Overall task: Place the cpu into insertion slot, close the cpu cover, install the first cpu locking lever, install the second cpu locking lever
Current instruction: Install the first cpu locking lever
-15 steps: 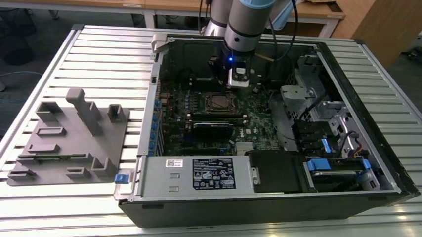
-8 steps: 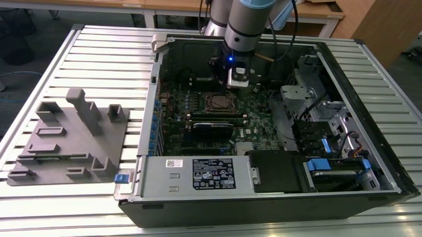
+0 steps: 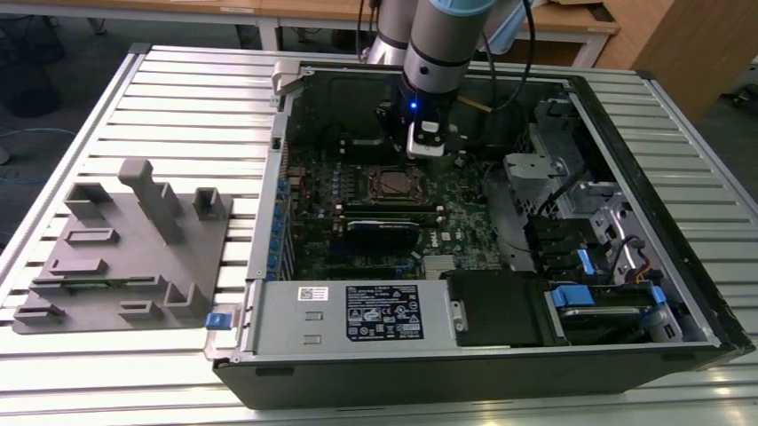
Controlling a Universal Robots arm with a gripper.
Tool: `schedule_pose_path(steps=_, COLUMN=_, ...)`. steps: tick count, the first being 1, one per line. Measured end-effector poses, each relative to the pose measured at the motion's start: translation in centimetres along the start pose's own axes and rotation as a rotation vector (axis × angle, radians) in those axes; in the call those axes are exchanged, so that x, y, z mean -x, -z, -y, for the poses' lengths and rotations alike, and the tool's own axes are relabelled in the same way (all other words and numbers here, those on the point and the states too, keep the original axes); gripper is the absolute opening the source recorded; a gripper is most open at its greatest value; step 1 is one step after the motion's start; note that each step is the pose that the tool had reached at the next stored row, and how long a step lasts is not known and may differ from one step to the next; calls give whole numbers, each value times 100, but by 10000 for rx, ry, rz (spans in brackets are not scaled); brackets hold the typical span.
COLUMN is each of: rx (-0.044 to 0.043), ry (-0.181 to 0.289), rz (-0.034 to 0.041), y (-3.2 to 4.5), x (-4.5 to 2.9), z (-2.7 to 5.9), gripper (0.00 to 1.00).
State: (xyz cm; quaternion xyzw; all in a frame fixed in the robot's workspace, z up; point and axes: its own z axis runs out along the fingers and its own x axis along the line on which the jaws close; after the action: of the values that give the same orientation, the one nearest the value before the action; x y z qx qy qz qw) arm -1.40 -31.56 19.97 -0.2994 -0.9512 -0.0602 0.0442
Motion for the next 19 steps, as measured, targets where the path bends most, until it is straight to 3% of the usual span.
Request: schedule_pose_path(steps=19, rx=2, ry=-26, rz=2, y=7, x=5, z=4, gripper=10)
